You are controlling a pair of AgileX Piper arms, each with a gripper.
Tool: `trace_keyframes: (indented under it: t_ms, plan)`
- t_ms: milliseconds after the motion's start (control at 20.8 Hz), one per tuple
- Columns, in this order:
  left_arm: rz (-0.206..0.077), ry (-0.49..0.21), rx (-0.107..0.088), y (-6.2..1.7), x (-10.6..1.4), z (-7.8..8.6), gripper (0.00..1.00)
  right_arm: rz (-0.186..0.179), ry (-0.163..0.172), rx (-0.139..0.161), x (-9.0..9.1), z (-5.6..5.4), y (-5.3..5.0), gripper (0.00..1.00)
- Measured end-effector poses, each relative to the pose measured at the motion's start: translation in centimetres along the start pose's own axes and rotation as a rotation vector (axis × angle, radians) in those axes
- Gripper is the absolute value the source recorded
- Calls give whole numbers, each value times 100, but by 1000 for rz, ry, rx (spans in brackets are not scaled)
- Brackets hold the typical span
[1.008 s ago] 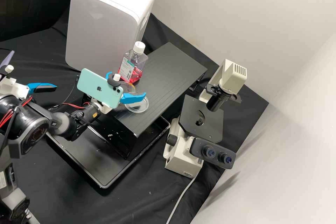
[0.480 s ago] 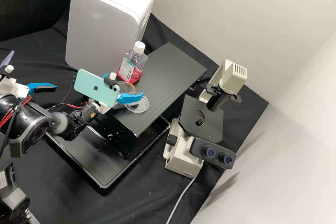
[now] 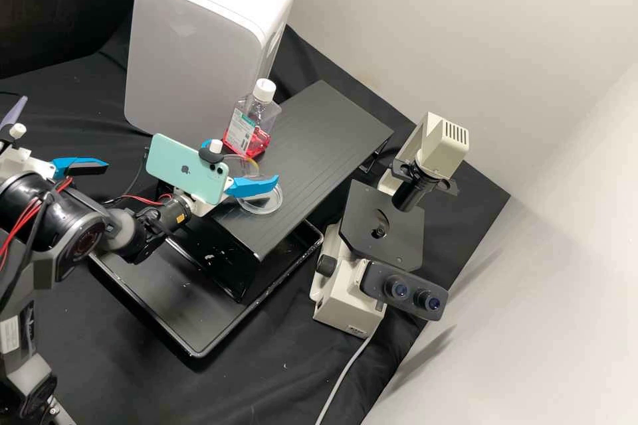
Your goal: Place the lid on the petri dish
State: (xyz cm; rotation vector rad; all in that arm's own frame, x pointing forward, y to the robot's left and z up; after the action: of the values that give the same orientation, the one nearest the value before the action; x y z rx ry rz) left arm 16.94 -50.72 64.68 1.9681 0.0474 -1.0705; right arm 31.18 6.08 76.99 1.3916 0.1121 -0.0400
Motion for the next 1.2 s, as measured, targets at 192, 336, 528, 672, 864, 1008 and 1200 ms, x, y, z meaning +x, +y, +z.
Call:
trace_keyframes:
  t_ms: [192,336,528,672,864,1008,1200]
  plan:
    - [0,-1,0,-1,0,3,100,0,0,0,0,0,0,100]
    - [-1,-2,0,-2,1,8,100,0,0,0,0,0,0,100]
    - [-1,-2,0,-2,1,8,100,0,0,0,0,0,0,100]
    - [-1,-2,0,-2,1,8,100,5,4,1,-42,-11,24,100]
    - [1,3,-2,-2,1,7,100,1,-3,2,-148,3,31,100]
    - [2,4,-3,-2,2,8,100,-6,-17,7,-181,26,7,100]
    - [4,9,-6,-1,2,7,100,0,-26,17,-185,30,0,100]
